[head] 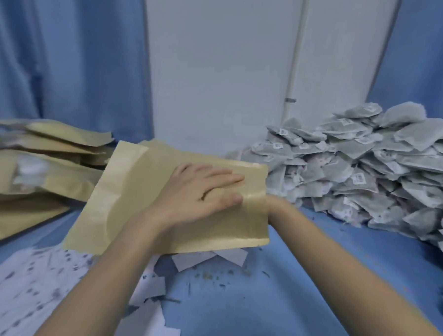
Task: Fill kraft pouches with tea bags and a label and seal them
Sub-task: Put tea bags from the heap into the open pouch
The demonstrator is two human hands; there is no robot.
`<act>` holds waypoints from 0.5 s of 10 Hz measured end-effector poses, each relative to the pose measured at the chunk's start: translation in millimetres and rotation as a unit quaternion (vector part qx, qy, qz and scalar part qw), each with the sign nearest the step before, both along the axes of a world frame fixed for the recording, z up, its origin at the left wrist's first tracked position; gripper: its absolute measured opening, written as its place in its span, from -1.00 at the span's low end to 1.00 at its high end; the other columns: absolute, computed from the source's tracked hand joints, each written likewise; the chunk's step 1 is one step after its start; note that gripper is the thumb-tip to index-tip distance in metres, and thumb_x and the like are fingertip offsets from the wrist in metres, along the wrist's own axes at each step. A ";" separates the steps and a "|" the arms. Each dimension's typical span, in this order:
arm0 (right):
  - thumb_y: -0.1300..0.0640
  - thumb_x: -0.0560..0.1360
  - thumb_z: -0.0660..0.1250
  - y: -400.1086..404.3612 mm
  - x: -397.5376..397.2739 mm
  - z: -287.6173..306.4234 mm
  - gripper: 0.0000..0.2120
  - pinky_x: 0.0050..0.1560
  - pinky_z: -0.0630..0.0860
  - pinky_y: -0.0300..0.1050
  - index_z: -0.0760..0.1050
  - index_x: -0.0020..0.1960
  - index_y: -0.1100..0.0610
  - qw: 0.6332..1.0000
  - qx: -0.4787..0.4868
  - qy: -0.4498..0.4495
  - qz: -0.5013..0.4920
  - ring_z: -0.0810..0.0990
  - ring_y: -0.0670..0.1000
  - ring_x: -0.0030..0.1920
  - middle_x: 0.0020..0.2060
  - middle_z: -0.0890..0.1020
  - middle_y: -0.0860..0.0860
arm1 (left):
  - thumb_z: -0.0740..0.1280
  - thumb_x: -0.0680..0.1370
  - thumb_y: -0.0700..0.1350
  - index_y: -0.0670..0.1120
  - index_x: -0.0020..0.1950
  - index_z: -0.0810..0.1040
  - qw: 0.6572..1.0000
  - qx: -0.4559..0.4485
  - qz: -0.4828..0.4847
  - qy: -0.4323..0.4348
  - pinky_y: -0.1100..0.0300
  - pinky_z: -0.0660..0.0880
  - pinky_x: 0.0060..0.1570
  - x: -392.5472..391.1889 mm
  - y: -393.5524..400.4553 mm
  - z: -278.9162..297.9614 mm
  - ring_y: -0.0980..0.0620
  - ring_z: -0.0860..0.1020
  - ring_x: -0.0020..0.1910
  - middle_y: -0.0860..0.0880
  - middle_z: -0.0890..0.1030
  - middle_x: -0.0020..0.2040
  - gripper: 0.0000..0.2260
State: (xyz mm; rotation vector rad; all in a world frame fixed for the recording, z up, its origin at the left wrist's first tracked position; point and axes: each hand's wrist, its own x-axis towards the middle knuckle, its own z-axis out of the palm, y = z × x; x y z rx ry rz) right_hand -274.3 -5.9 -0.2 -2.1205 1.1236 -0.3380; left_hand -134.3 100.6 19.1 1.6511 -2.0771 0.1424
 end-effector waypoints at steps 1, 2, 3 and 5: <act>0.27 0.63 0.04 19.3 46.5 -10.1 -0.67 -0.17 0.44 -0.45 0.28 0.38 0.28 0.997 0.061 -0.040 -0.010 0.48 -0.09 -0.12 0.04 0.50 -0.04 | -0.16 0.37 0.44 0.33 0.35 0.36 0.999 -0.004 0.042 0.032 0.11 0.11 0.38 40.0 12.5 -17.7 0.21 0.28 0.36 0.31 0.38 0.36 -0.35; 0.33 0.62 0.04 39.7 80.3 -20.5 -0.72 -0.44 0.33 -0.56 0.32 0.30 0.31 0.988 0.115 -0.046 0.088 0.38 -0.12 -0.25 -0.06 0.41 -0.03 | 0.10 0.45 0.36 0.23 0.29 0.49 0.986 0.011 0.021 0.162 0.09 0.30 0.33 73.7 22.0 -40.7 0.25 0.42 0.27 0.27 0.51 0.27 -0.52; 0.36 0.58 0.10 40.2 94.3 -33.9 -0.73 -0.39 0.34 -0.53 0.40 -0.18 0.07 0.980 0.096 -0.060 0.162 0.45 -0.24 -0.29 -0.28 0.39 -0.06 | 0.21 0.44 0.29 0.37 0.14 0.51 0.969 0.054 0.030 0.238 0.12 0.40 0.27 90.9 23.7 -64.8 0.31 0.49 0.19 0.36 0.55 0.14 -0.71; 0.21 0.51 0.28 15.0 43.0 -65.9 -0.79 -0.27 0.45 -0.32 0.60 -0.26 0.05 0.971 -0.041 -0.234 -0.004 0.52 -0.16 -0.39 -0.43 0.60 -0.05 | 0.18 0.33 0.42 0.43 0.11 0.45 0.963 0.051 0.034 0.264 0.23 0.43 0.23 104.9 15.6 -76.2 0.43 0.47 0.12 0.54 0.50 0.01 -0.62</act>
